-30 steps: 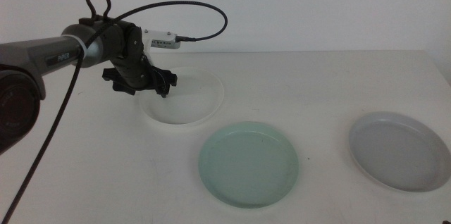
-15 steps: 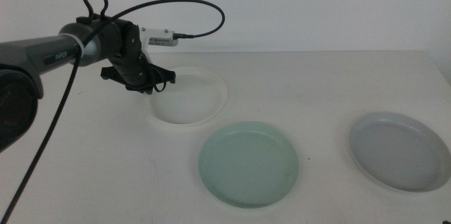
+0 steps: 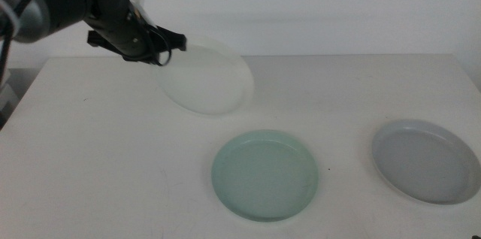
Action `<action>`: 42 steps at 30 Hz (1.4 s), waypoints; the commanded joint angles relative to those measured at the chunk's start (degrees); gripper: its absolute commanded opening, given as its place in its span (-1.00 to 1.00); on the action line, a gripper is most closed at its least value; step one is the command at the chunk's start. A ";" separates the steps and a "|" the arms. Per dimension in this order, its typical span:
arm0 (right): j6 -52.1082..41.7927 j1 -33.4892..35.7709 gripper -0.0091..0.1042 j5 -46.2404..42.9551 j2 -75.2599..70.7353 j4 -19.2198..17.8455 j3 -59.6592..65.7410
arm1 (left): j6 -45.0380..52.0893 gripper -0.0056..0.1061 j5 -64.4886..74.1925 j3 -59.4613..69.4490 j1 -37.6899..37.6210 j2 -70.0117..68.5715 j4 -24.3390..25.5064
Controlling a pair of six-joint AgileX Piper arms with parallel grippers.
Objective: Stack the three bowls on top of each other.
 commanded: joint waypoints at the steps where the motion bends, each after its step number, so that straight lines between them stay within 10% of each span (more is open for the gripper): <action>1: -0.25 -0.44 0.49 -4.26 -1.49 -0.38 -0.13 | -3.13 -0.90 -4.24 2.74 -2.28 -6.42 -0.17; 32: -0.25 -0.44 0.49 -4.26 -1.49 -0.38 -0.13 | -18.58 -0.86 -20.36 28.47 -17.95 -8.39 -1.36; 38: -0.25 -0.44 0.49 -4.26 -1.49 -0.38 -0.13 | -18.15 -0.49 -20.80 28.39 -17.95 -7.68 -1.36; 42: -0.25 -0.44 0.49 -4.26 -1.49 -0.38 -0.13 | -16.15 0.12 -20.69 28.21 -17.95 -8.40 -1.36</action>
